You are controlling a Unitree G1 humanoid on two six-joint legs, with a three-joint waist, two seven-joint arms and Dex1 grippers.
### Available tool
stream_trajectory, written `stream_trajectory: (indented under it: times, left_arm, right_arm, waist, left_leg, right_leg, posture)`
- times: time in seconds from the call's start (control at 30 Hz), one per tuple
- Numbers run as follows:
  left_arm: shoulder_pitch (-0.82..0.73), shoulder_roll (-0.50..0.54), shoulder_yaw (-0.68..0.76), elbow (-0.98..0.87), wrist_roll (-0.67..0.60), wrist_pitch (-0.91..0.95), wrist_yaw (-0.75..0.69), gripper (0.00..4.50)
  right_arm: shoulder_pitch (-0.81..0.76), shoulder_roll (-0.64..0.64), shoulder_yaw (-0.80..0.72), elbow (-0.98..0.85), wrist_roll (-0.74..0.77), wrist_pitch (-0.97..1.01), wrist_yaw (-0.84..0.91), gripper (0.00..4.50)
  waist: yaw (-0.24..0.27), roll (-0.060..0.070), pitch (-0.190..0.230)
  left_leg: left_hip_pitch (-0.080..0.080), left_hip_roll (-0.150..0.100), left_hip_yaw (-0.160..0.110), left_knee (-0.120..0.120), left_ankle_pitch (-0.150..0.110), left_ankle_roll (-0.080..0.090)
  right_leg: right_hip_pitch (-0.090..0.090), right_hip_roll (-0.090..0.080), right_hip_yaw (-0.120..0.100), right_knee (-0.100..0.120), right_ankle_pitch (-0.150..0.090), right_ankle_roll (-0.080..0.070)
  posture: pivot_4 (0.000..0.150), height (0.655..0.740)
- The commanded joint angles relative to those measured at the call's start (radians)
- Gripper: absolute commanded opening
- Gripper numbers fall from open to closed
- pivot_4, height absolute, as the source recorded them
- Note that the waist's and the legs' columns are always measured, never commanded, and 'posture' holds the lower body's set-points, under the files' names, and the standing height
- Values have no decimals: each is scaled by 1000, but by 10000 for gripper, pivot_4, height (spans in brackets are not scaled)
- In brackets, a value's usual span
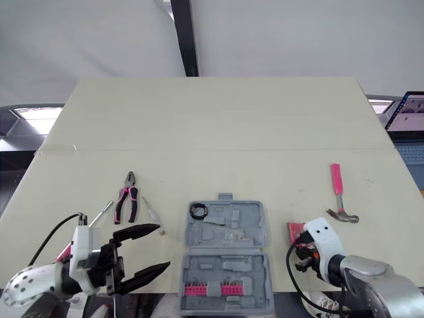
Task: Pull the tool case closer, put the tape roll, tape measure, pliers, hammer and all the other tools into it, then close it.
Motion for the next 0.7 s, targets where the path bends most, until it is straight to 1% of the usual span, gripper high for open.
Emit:
stream_trajectory:
  times: [0.03,0.4,0.7]
  left_arm:
    - [16,9,-6,-7,-2,-24,-37,45000]
    - [48,38,-23,21,29,-99,-158,45000]
    - [88,30,-36,93,72,-206,-227,45000]
  right_arm:
    - [34,-15,-15,-37,30,20,25,559]
    - [83,-46,-31,-54,67,29,30,559]
    - [99,-51,-37,-67,91,37,23,559]
  waist:
    - [1,0,0]
    - [7,0,0]
    - [17,0,0]
  left_leg:
    - [0,0,0,0,0,0]
    - [0,0,0,0,0,0]
    - [0,0,0,0,0,0]
  right_leg:
    - [0,0,0,0,0,0]
    - [0,0,0,-1,0,0]
    - [0,0,0,-1,0,0]
  posture:
    - [1500,7400]
    - [1500,7400]
    - [1500,7400]
